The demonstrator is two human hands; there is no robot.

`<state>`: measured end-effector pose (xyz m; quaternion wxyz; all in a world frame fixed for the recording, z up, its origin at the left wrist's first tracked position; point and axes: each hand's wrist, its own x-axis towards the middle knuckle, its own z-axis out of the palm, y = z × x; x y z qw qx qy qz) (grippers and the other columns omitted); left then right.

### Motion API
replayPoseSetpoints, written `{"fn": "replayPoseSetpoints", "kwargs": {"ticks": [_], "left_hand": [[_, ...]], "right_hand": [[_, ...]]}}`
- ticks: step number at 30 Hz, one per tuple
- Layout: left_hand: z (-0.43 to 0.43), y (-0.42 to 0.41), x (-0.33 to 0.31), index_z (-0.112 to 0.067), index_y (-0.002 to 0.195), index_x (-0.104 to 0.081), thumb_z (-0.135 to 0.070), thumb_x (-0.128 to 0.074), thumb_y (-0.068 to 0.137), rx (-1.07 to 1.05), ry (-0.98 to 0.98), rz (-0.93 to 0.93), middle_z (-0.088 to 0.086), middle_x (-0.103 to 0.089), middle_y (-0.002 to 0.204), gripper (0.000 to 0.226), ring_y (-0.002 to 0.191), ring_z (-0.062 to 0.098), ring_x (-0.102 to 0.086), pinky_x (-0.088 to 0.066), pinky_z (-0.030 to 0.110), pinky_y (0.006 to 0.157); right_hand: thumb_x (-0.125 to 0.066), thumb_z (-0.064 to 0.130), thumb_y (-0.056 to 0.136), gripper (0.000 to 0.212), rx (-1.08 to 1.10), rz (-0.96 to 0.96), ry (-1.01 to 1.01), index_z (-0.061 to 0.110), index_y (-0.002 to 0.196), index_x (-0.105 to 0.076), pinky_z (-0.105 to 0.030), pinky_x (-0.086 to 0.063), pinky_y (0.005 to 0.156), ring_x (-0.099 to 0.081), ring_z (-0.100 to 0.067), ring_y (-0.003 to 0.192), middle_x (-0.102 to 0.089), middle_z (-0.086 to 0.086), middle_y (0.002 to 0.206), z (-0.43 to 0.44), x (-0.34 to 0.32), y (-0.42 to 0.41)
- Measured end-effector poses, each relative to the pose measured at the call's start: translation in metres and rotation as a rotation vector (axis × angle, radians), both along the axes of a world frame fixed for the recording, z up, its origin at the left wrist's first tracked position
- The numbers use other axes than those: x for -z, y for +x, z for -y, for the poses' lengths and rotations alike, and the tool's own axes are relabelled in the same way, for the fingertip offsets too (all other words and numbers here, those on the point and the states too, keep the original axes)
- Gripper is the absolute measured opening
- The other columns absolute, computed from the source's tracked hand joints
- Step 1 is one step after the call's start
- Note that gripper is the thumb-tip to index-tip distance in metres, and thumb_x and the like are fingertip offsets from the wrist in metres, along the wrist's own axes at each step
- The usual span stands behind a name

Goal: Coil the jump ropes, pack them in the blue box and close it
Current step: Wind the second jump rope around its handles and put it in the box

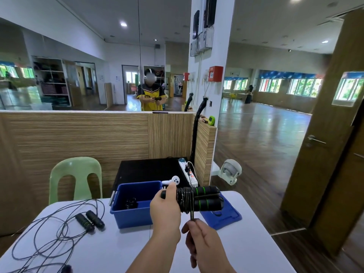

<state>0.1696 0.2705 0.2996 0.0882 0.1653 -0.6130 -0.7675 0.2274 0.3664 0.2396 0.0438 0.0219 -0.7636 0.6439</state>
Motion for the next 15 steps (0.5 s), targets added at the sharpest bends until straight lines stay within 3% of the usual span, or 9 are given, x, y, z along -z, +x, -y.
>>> {"fn": "replayPoseSetpoints", "kwargs": {"ticks": [4,10,12,15], "left_hand": [[0.002,0.005,-0.005,-0.011,0.075,-0.052,-0.044,-0.061,0.099,0.068,0.052,0.042,0.006,-0.048,0.063,0.042,0.053,0.017,-0.037,-0.029,0.027,0.042],[0.007,0.006,-0.01,-0.015,0.082,-0.053,-0.043,-0.065,0.096,0.213,0.113,0.074,0.002,-0.043,0.058,0.034,0.049,0.015,-0.032,-0.024,0.027,0.044],[0.008,0.009,-0.013,-0.015,0.082,-0.055,-0.041,-0.067,0.094,0.265,0.11,0.058,0.001,-0.047,0.058,0.031,0.051,0.016,-0.037,-0.026,0.027,0.046],[0.009,0.011,-0.017,-0.015,0.076,-0.062,-0.037,-0.069,0.093,0.298,0.071,0.013,0.001,-0.056,0.061,0.029,0.061,0.018,-0.048,-0.033,0.029,0.05]], "right_hand": [[-0.039,0.024,0.11,0.034,-0.115,0.102,-0.007,0.012,0.081,-0.052,-0.033,-0.04,0.049,-0.038,-0.017,0.048,-0.046,-0.002,0.057,-0.014,0.009,-0.009],[-0.042,0.036,0.109,0.04,-0.272,0.234,0.123,0.019,0.073,-0.045,-0.032,-0.046,0.054,-0.039,-0.015,0.049,-0.042,0.004,0.056,-0.055,0.005,-0.028],[-0.049,0.034,0.106,0.039,-0.296,0.237,0.189,0.02,0.069,-0.046,-0.031,-0.046,0.053,-0.041,-0.016,0.05,-0.043,0.003,0.058,-0.071,-0.009,-0.035],[-0.056,0.014,0.088,0.025,-0.273,0.193,0.456,0.02,0.064,-0.05,-0.033,-0.046,0.065,-0.049,-0.014,0.053,-0.053,-0.002,0.061,-0.092,-0.046,-0.042]]}}
